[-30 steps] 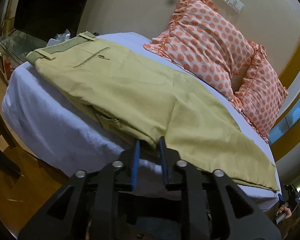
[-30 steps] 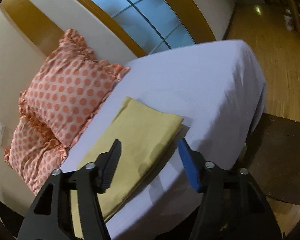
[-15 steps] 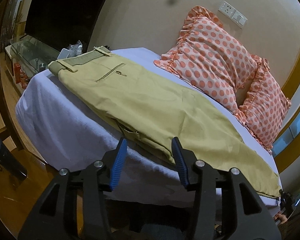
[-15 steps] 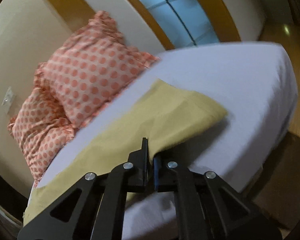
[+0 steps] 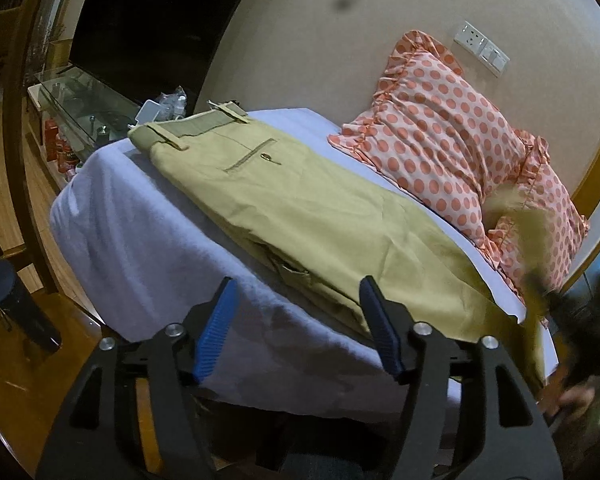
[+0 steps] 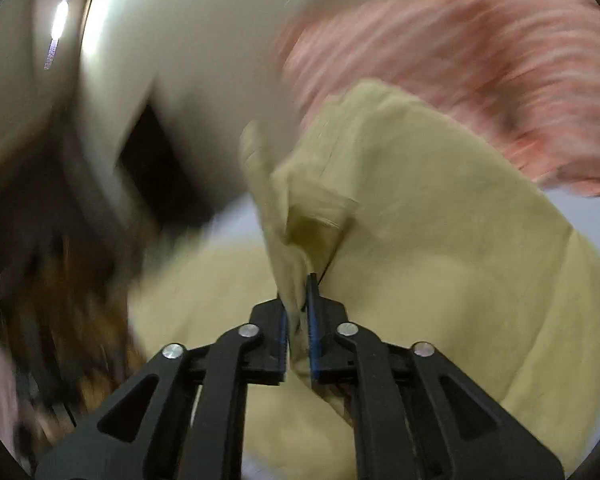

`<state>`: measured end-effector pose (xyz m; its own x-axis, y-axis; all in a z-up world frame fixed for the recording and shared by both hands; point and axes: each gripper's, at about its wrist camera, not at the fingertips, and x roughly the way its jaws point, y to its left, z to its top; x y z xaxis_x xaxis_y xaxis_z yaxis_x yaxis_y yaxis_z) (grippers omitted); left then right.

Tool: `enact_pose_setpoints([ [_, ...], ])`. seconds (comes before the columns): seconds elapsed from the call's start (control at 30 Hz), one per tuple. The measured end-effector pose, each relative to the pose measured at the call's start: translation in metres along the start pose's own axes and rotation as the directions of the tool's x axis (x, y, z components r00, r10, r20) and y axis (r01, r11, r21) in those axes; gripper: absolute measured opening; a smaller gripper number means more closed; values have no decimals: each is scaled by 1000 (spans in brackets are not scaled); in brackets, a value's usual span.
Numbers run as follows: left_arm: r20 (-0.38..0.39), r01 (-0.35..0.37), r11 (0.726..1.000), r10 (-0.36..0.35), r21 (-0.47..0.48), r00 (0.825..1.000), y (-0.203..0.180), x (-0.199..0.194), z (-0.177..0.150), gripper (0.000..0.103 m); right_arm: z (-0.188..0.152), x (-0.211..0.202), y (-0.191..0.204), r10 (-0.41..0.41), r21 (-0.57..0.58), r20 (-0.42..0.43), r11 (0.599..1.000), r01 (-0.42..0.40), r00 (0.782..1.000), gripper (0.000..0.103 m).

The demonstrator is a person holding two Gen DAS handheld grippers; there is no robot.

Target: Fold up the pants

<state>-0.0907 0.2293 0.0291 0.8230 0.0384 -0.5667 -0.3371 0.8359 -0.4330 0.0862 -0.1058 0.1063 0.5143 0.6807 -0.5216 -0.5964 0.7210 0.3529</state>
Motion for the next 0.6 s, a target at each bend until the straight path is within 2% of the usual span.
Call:
enact_pose_setpoints([
  [0.03, 2, -2, 1000, 2, 0, 1000, 1, -1, 1, 70, -13, 26, 20, -6, -63, -108, 998, -1, 994, 22],
  [0.1, 14, -4, 1000, 4, -6, 1000, 7, -3, 6, 73, -28, 37, 36, 4, -115, -146, 993, -21, 989, 32],
  [0.17, 20, 1, 1000, 0, -18, 1000, 13, -1, 12, 76, -34, 29, 37, 2, -116, -111, 993, -15, 994, 73],
  [0.2, 18, 6, 1000, -5, -26, 1000, 15, 1, 15, 76, -34, 22, 34, 1, -95, -84, 995, -9, 997, 77],
  [0.4, -9, 2, 994, -3, -112, 1000, 32, 26, 33, 75, -33, 2, 5, -7, 35, -42, 999, 9, 999, 77],
  [0.6, -42, 14, 985, -22, -170, 999, 43, 48, 51, 74, -36, 6, 0, 4, 59, -47, 998, -1, 999, 78],
])
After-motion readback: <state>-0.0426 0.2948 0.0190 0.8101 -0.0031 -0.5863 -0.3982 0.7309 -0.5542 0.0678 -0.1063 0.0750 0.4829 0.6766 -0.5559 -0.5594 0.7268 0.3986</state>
